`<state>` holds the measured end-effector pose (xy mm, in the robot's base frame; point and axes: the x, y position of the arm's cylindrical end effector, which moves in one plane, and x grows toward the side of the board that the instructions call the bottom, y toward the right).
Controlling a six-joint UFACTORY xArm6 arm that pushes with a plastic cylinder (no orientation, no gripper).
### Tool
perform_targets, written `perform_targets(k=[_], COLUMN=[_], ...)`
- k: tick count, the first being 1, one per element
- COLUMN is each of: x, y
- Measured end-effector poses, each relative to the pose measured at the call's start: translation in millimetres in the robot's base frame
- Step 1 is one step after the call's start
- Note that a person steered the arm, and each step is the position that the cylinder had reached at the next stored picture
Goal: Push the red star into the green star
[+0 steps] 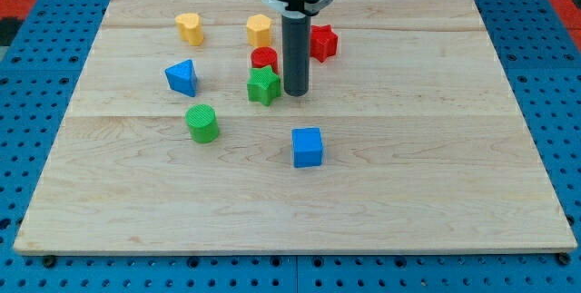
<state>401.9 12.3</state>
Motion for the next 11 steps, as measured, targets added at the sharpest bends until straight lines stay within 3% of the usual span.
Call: perform_targets(k=[2, 3, 5, 6, 8, 9, 11], x=[-10.7, -36.1, -112.7, -112.3, -95.6, -137.5, -124.8], y=[86.8, 92.2, 68.1, 3.8, 37.5, 66.0, 26.8])
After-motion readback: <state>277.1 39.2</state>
